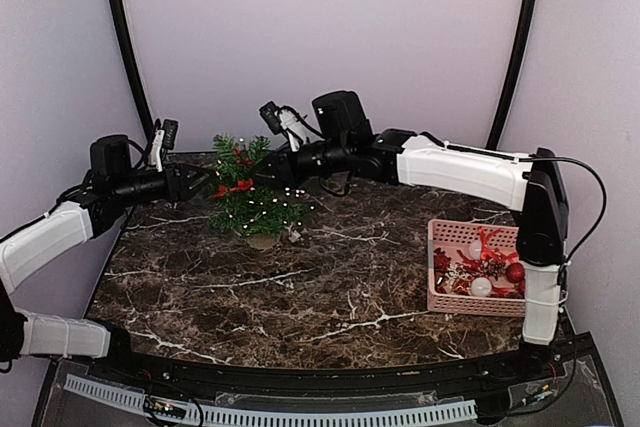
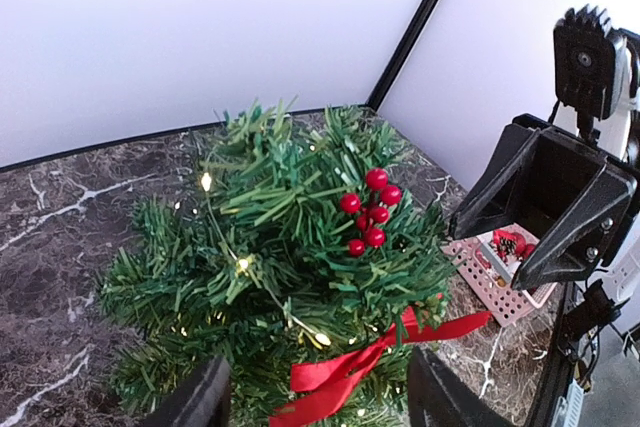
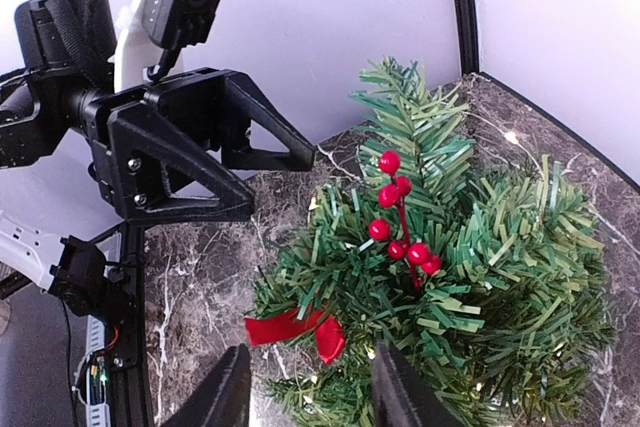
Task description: Decorate the small christmas tree
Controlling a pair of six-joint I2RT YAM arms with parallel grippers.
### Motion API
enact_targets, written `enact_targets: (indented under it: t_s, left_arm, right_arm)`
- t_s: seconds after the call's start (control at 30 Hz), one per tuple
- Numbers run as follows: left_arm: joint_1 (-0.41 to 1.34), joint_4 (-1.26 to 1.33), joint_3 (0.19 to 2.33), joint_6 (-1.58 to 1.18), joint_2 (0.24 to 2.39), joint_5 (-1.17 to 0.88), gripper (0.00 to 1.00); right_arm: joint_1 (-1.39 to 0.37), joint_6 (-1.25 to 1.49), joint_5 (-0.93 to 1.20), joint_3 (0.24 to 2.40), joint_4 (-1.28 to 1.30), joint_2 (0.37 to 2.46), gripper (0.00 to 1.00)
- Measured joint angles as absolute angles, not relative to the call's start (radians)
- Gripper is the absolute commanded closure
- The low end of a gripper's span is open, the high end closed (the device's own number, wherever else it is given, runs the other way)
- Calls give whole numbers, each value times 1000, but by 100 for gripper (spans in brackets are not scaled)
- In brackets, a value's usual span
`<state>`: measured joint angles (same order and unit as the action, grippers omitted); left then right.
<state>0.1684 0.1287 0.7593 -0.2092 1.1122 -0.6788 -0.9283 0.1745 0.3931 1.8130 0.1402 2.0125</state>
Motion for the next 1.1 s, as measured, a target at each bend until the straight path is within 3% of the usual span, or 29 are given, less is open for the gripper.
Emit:
enact_targets:
  t_s: [0.37, 0.53, 0.7, 0.87, 1.1]
  left_arm:
    - [168, 119, 716, -191, 977, -517, 11]
    - [165, 100, 714, -183, 913, -410, 9]
    - [145, 73, 714, -180, 918, -366, 9]
    - [135, 70, 714, -199, 950, -387, 11]
    - [134, 149, 612, -364, 949, -403, 14]
  right_arm:
    - [-926, 183, 349, 1673, 128, 1901, 27]
    - [-921, 202, 244, 1504, 147, 1701, 23]
    - [-866, 290, 73, 1310, 198, 1453, 21]
    - [-690, 434, -54, 1104, 292, 1273, 22]
    - [-529, 539, -70, 902, 332, 1242, 30]
